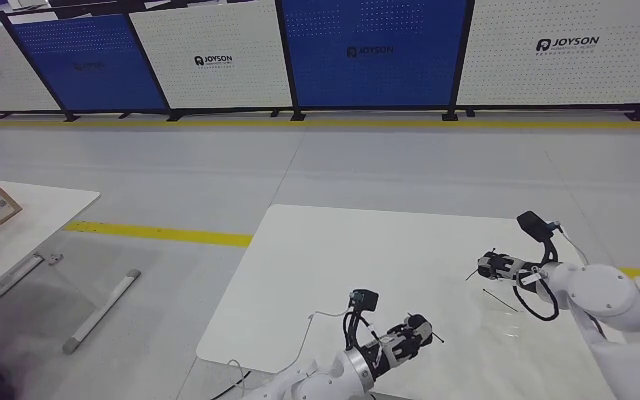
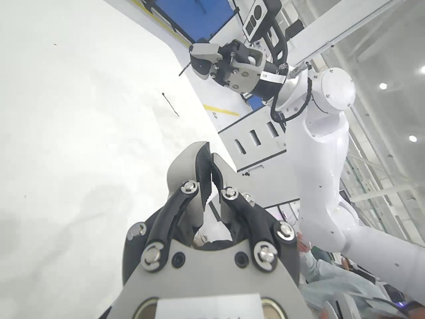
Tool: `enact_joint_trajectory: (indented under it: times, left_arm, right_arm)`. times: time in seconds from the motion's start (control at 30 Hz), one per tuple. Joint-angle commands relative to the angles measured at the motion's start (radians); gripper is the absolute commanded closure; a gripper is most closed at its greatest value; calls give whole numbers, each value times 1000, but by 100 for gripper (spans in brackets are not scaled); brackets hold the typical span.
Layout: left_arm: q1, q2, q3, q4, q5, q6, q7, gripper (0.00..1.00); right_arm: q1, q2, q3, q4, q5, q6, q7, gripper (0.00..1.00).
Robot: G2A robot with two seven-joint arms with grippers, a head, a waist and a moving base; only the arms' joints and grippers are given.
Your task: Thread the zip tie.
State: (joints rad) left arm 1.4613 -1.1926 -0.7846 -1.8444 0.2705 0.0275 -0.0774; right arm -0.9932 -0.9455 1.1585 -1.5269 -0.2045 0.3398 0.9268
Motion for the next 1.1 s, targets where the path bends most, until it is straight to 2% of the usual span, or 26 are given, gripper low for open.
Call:
enact_joint_trajectory:
  times: [0.0, 0.2, 0.27, 0.4, 0.57, 0.87, 0.97, 1.07]
  left_arm:
    - [0, 0, -1, -1, -2, -1, -1, 100]
    - [1, 0, -3, 2, -6, -1, 4, 100]
    - [-1, -1, -22, 16, -2, 12, 46, 100]
    - [-2, -4, -31, 45, 46, 31, 117, 100]
    - [-13, -10, -21, 80, 59, 39, 119, 100]
    - [-13, -10, -21, 80, 59, 39, 119, 100]
    - [-13, -10, -21, 80, 59, 39, 119, 100]
    - [-13, -10, -21, 80, 59, 39, 119, 100]
  right_arm:
    - [0, 0, 0, 0, 0, 0, 0, 100]
    - [0, 0, 0, 0, 0, 0, 0, 100]
    - [0, 0, 0, 0, 0, 0, 0, 100]
    - [0, 0, 0, 0, 0, 0, 0, 100]
    - [0, 0, 0, 0, 0, 0, 0, 100]
    - [0, 0, 0, 0, 0, 0, 0, 100]
    - [-43, 1, 14, -46, -14, -7, -84, 100]
    - [-121, 7, 76, -116, 36, -14, -143, 100]
